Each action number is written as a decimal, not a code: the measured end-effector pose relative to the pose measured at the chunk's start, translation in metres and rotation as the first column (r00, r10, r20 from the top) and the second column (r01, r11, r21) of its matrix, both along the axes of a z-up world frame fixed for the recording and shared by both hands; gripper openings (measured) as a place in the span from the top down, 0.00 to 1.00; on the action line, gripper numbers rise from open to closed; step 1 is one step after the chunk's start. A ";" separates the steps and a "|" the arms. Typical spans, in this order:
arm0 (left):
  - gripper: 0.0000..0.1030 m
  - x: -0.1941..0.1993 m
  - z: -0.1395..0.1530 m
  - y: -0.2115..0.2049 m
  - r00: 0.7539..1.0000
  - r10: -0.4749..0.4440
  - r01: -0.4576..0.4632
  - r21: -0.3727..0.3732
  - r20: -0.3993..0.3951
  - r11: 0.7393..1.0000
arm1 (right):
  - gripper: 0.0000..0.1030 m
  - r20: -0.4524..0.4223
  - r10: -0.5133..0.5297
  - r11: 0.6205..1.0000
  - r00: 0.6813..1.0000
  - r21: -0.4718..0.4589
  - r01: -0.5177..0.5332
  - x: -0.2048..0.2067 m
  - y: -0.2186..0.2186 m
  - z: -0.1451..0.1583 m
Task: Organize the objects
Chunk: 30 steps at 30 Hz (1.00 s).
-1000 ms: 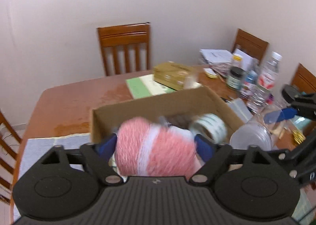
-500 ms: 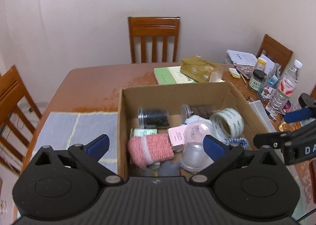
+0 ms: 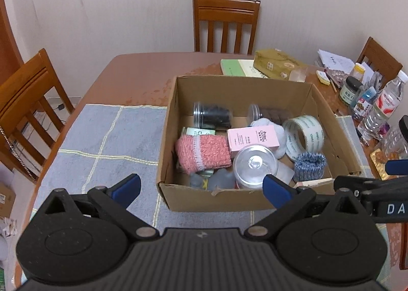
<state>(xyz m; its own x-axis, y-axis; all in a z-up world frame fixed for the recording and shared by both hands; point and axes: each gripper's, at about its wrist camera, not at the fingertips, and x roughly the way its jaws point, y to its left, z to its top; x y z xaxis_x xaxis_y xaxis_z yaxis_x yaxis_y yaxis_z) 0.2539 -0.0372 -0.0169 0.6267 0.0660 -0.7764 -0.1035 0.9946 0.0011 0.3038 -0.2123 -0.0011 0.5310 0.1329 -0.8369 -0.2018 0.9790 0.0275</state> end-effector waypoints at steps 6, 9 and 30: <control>0.02 -0.001 0.007 -0.001 1.000 -0.002 0.002 0.014 0.002 1.000 | 0.00 -0.003 0.001 1.000 1.000 0.005 -0.001 -0.004 0.002 0.004; 0.02 -0.001 0.010 -0.003 1.000 -0.009 0.009 0.015 0.002 1.000 | 0.00 -0.001 0.004 1.000 1.000 0.010 -0.004 -0.007 0.003 0.006; 0.02 0.003 0.010 -0.004 1.000 -0.021 0.022 0.014 -0.017 1.000 | 0.00 -0.010 -0.016 1.000 1.000 0.016 0.016 -0.005 0.001 0.009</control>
